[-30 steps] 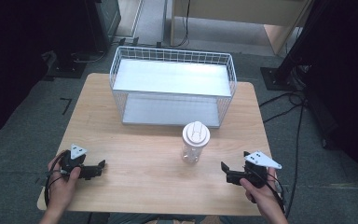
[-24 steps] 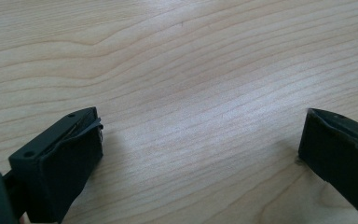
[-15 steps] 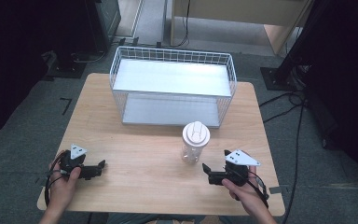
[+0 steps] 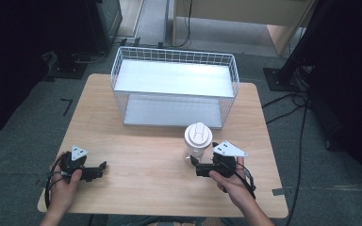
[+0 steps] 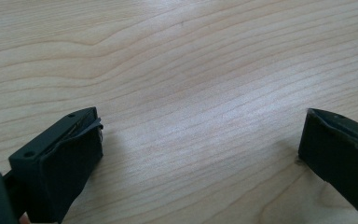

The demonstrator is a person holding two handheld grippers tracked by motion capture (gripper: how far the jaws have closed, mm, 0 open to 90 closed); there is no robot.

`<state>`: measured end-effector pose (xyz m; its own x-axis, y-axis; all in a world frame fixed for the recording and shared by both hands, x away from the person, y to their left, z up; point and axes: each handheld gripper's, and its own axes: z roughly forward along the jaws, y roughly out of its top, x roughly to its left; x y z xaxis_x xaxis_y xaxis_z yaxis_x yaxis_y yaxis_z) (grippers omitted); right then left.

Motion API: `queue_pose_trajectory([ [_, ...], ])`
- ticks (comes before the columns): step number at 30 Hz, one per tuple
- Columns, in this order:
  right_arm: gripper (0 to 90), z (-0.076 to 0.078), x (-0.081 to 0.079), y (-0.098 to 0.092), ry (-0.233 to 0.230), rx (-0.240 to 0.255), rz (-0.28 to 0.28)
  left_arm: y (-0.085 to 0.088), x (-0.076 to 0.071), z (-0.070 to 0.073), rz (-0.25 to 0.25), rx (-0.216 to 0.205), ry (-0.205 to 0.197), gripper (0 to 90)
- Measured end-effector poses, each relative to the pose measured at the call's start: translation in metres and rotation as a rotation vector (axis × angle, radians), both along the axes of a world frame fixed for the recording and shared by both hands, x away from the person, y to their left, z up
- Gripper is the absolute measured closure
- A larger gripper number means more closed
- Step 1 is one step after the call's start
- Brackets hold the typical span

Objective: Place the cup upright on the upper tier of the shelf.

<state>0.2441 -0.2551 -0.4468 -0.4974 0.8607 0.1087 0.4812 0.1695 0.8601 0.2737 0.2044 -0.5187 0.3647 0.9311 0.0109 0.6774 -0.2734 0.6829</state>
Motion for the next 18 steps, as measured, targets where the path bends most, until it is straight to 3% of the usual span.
queue_pose_trajectory([
  [8, 6.7, -0.006, 0.011, 0.016, -0.038, -0.021, -0.060, 0.000, 0.000, 0.000, 0.000, -0.001, 0.000, 0.0],
  [15, 7.5, -0.023, 0.012, 0.032, -0.120, -0.050, -0.101, 0.000, 0.000, 0.000, 0.000, -0.005, 0.000, 0.0],
  [18, 14.3, -0.024, 0.011, 0.033, -0.147, -0.038, -0.126, 0.001, 0.000, 0.000, 0.001, -0.009, 0.000, 0.0],
])
